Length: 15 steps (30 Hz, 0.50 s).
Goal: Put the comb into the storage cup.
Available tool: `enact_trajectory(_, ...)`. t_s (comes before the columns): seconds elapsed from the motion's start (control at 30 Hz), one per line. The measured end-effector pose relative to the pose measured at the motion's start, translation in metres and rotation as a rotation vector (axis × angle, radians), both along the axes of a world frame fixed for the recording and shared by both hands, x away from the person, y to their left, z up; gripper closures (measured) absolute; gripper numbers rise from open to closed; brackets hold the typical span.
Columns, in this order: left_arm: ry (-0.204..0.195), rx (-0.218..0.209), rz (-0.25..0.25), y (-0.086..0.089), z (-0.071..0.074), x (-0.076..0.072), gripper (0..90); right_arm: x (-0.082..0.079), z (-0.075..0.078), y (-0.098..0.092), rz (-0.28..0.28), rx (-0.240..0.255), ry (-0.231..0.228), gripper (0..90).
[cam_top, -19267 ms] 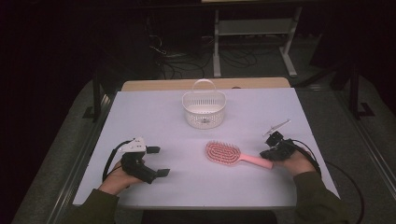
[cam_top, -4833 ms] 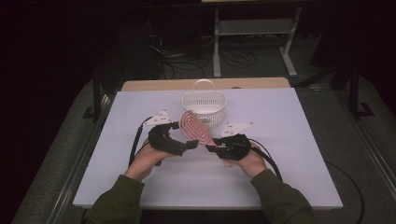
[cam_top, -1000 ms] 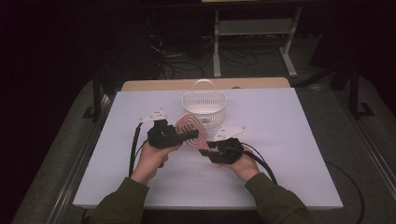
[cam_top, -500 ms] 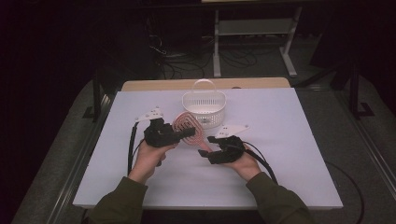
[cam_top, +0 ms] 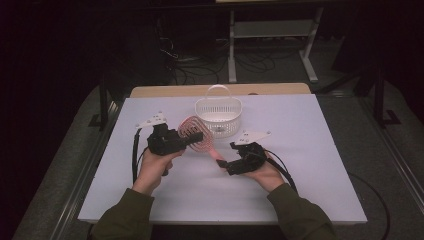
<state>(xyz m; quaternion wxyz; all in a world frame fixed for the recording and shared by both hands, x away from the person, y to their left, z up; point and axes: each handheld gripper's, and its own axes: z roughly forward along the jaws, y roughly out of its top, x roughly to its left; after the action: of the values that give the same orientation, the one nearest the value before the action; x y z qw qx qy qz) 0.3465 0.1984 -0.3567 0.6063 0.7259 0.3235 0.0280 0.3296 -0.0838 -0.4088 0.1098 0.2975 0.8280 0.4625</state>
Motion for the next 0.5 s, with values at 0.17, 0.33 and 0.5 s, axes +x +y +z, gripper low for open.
enact_trajectory(0.17,-0.006,-0.01,0.01,0.005,0.003,0.0,63.7,-0.001,0.0,-0.004,-0.02,-0.027,0.008,13.4)
enact_trajectory(0.33,-0.009,-0.017,0.018,0.008,0.005,0.0,63.7,-0.001,-0.002,-0.012,-0.021,-0.025,0.034,6.9)
enact_trajectory(0.5,-0.012,-0.023,0.023,0.011,0.006,0.0,63.7,-0.001,-0.006,-0.022,-0.045,-0.034,0.053,0.1)
